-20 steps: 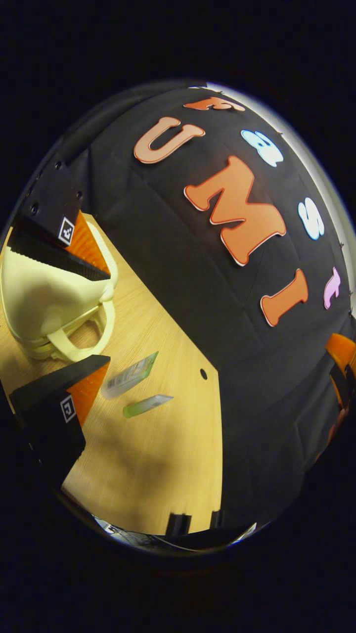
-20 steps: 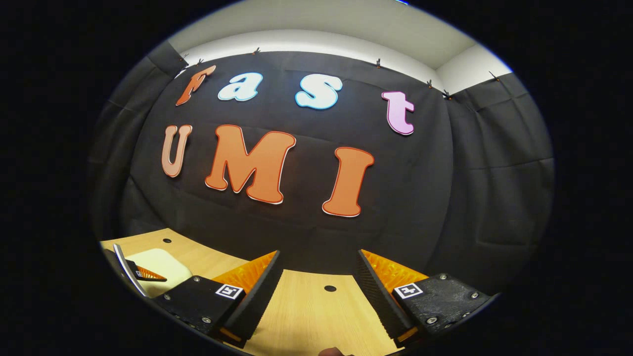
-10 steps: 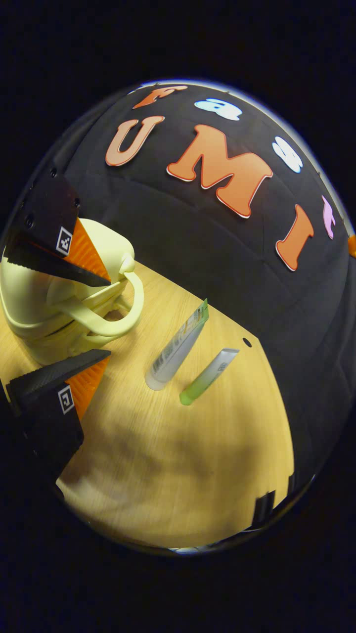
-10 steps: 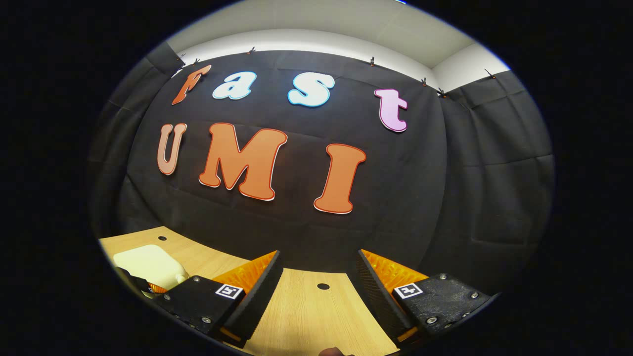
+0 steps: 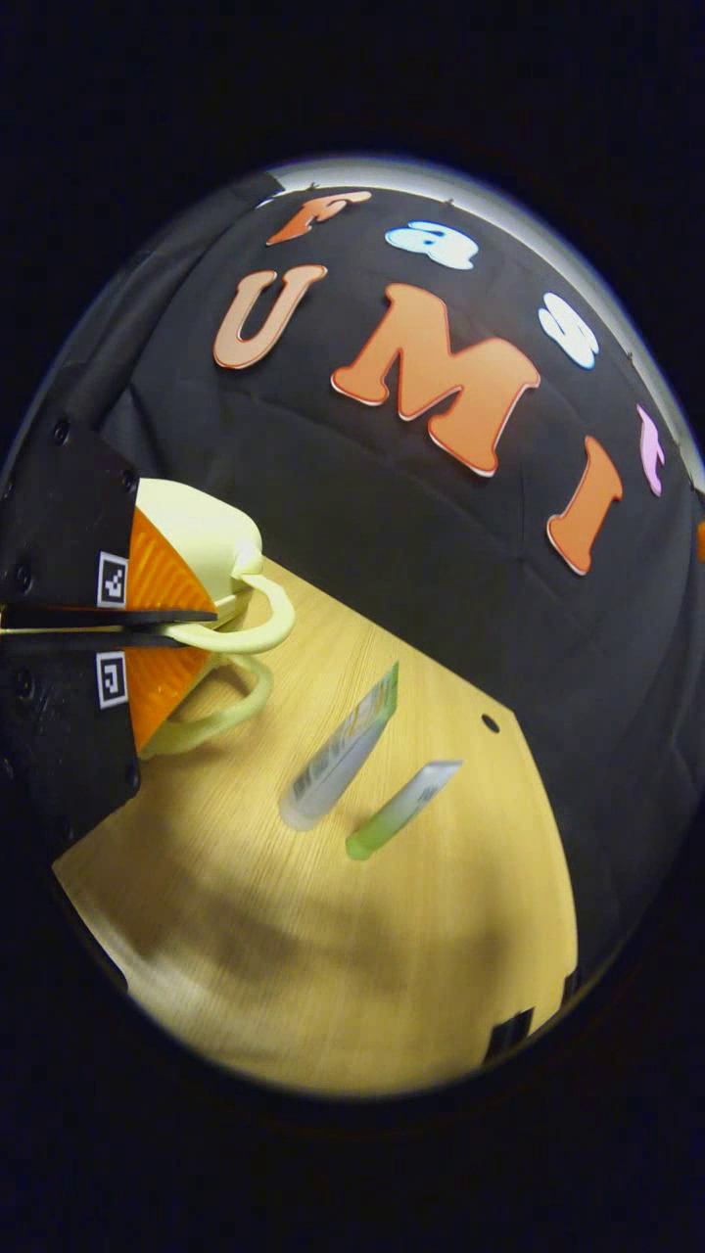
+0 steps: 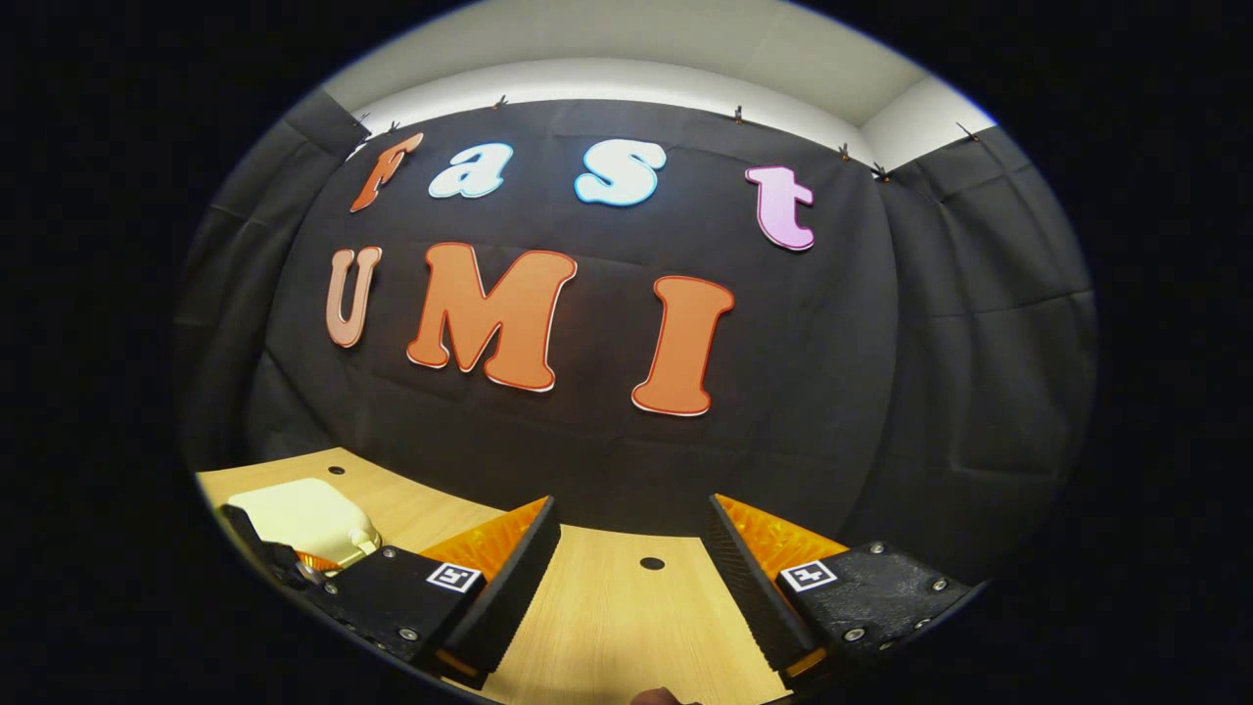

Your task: First open the suitcase, pack the skin care products into it, and then close the suitcase.

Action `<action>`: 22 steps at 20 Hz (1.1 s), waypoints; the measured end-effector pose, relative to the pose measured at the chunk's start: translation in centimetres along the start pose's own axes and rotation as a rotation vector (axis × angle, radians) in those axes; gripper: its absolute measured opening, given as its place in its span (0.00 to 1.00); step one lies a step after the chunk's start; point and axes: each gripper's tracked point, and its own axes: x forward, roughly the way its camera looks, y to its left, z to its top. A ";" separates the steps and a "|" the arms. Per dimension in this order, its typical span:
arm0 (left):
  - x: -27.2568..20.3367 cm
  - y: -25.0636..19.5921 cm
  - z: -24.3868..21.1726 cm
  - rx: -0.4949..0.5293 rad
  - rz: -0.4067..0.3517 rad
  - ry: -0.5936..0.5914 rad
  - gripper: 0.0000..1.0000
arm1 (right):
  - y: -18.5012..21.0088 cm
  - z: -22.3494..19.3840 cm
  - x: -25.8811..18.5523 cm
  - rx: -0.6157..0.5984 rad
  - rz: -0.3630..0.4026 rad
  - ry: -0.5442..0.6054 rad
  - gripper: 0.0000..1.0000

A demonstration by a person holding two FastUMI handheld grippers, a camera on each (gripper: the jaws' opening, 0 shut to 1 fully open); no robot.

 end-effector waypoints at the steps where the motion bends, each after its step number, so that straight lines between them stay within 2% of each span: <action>1: -0.2 1.5 0.3 -0.036 0.012 -0.009 0.02 | 0.5 -0.1 0.0 -0.005 0.010 0.005 0.96; 4: -1.5 5.6 0.8 -0.138 0.068 -0.034 0.02 | 2.4 0.3 -0.5 -0.030 0.036 -0.005 0.95; 8: -2.8 10.4 0.3 -0.286 0.099 -0.059 0.02 | 5.8 0.8 -0.7 -0.039 0.057 0.001 0.95; 13: -4.3 17.0 -2.4 -0.444 0.151 -0.096 0.01 | 10.3 1.8 -1.5 -0.068 0.068 -0.004 0.95; 16: -4.5 20.6 -5.3 -0.502 0.187 -0.099 0.02 | 12.7 2.0 -2.0 -0.085 0.073 0.006 0.95; 22: -4.2 27.3 -12.0 -0.551 0.252 -0.100 0.01 | 16.8 2.3 -2.2 -0.081 0.054 0.034 0.95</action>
